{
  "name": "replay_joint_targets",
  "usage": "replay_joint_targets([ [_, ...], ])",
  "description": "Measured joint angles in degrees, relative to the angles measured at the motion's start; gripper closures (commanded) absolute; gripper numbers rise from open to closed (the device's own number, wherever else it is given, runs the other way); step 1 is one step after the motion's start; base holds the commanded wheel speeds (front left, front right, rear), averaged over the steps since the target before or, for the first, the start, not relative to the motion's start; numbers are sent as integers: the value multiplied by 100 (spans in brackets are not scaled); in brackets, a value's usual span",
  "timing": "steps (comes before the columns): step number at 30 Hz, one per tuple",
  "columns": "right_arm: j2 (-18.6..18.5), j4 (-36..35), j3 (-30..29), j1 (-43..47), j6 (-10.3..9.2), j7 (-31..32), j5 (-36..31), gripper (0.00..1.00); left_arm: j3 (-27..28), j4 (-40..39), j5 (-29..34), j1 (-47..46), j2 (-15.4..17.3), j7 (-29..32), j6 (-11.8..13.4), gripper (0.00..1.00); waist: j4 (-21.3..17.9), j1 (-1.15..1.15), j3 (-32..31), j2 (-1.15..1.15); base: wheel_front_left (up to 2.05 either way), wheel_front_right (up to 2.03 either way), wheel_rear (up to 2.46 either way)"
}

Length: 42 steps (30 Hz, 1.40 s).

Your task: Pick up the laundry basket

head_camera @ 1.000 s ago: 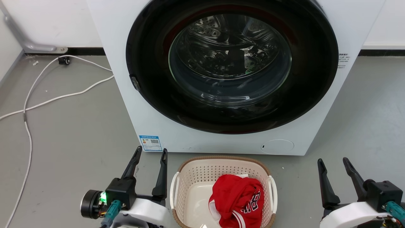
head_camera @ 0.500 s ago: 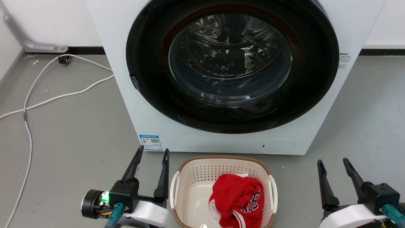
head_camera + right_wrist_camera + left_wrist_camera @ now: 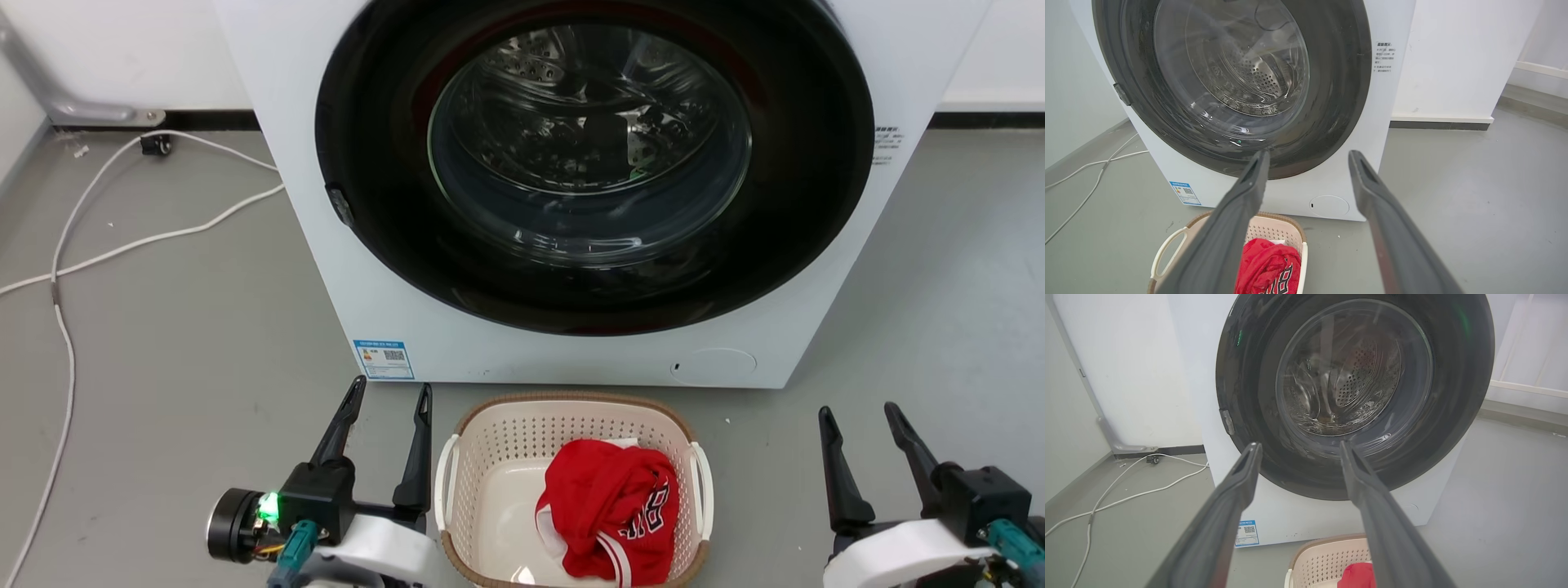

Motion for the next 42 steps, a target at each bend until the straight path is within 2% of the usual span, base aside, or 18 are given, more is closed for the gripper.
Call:
replay_joint_targets([
  [9, -1, 389, -132, -604, 0, 1, 56, 0, 30, 611, 34, -796, 47, -1, -167, 0, -92, 0, 539, 0, 0, 0, 0],
  [19, -71, 1628, 22, -1662, 0, -51, 267, 0, 108, 1913, -230, -2100, 130, 220, -414, 0, -196, 1, 1500, 0, 0, 0, 0],
  [30, -234, 3404, 745, -2993, 0, -21, 748, 0, 194, 3317, -808, -3283, 380, 684, -651, 0, -318, 1, 2570, 0, 0, 0, 0],
  [37, -232, 4474, 1303, -3851, 0, -23, 1169, 0, 140, 4087, -1216, -3875, 622, 1007, -699, 0, -423, 1, 3198, 0, 0, 0, 0],
  [42, -211, 5036, 1748, -4298, 0, 2, 1499, 0, -101, 4456, -1607, -4153, 772, 1349, -705, 0, -514, 1, 3537, 0, 0, 0, 0],
])
